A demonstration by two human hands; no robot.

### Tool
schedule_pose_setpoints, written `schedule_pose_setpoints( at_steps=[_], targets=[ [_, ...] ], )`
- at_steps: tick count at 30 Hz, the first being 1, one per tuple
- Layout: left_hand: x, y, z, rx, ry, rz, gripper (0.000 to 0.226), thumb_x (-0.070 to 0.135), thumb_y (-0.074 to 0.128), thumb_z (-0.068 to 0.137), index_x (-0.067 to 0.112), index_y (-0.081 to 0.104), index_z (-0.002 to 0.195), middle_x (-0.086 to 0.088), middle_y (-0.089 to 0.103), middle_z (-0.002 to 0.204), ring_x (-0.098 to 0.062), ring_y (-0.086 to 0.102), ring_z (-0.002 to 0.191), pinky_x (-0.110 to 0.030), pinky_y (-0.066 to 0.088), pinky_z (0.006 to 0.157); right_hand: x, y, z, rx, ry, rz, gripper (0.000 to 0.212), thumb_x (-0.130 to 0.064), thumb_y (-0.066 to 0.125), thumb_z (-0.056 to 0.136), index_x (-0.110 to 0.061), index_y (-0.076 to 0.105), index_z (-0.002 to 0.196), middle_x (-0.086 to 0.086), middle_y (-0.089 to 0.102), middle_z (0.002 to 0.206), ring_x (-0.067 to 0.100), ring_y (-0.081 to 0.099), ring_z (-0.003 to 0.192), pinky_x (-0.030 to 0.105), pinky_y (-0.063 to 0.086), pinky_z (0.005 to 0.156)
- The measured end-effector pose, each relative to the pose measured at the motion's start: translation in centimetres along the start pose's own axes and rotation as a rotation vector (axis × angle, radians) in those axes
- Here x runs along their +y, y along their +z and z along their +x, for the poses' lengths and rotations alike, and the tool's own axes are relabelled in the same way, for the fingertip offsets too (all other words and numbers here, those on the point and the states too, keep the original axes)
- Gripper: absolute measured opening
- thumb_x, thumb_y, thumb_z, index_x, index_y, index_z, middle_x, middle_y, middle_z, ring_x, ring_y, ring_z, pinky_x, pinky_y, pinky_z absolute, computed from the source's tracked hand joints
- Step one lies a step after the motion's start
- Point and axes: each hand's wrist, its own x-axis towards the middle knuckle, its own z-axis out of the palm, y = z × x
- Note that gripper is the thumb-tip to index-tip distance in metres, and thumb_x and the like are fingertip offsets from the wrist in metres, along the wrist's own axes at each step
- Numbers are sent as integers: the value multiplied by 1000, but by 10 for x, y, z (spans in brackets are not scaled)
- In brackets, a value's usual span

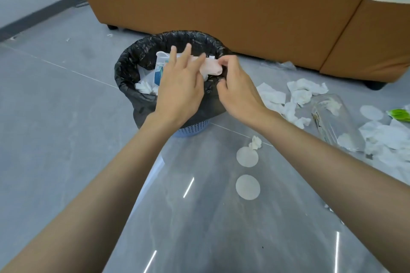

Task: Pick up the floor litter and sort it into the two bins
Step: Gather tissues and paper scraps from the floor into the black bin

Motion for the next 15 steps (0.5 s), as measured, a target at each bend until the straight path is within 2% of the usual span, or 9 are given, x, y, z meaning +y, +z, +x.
schedule_pose_setpoints(
  at_steps=[2, 4, 5, 7, 10, 12, 15],
  targets=[
    [-4, 5, 4, -116, 5, 92, 44, 23, 23, 98, 15, 40, 138, -13, 35, 148, -36, 16, 142, -50, 17, 115, 6, 0, -2, -116, -26, -94, 48, -1, 36, 89, -14, 36, 135, 3, 37, 146, 19, 36, 132, 30, 35, 98],
    [-8, 8, 6, -200, -10, 113, 43, 25, 18, 99, 11, 48, 127, -14, 50, 132, -32, 32, 134, -45, 17, 115, 10, 1, -3, -209, -72, -198, 56, 0, 38, 87, -17, 34, 140, -2, 22, 155, 19, 22, 140, 33, 31, 106],
    [-10, 7, 8, -247, -32, 112, 43, 28, 16, 101, 12, 50, 122, -12, 52, 124, -31, 35, 131, -44, 19, 114, 11, 0, -2, -227, -94, -257, 58, 0, 40, 86, -18, 33, 141, -3, 19, 155, 20, 21, 139, 35, 32, 105],
    [-11, 3, 10, -348, -100, 91, 51, 50, 12, 97, 24, 49, 119, -5, 50, 123, -26, 31, 135, -49, 27, 109, 11, -1, 1, -223, -136, -377, 58, -1, 44, 85, -18, 36, 139, -3, 27, 149, 24, 30, 129, 37, 38, 95],
    [-11, 0, 12, -480, -79, 187, 72, 79, 17, 81, 36, 43, 132, 4, 40, 143, -24, 26, 139, -50, 33, 105, 12, -5, 4, -169, -199, -499, 38, -2, 48, 85, -15, 48, 120, 0, 44, 128, 24, 40, 109, 36, 41, 76],
    [-8, 0, 12, -523, -4, 274, 78, 82, 29, 76, 35, 39, 138, 7, 38, 147, -22, 33, 135, -44, 37, 102, 16, -10, 3, -132, -195, -495, 27, -2, 46, 85, -13, 52, 110, 1, 48, 118, 22, 43, 106, 36, 43, 70],
    [-1, 3, 13, -509, 14, 282, 69, 71, 42, 81, 36, 37, 140, 3, 44, 143, -24, 45, 126, -38, 42, 95, 25, -17, -6, -53, -211, -421, 26, -1, 44, 86, -12, 56, 106, 0, 53, 114, 22, 46, 103, 34, 41, 69]
  ],
)
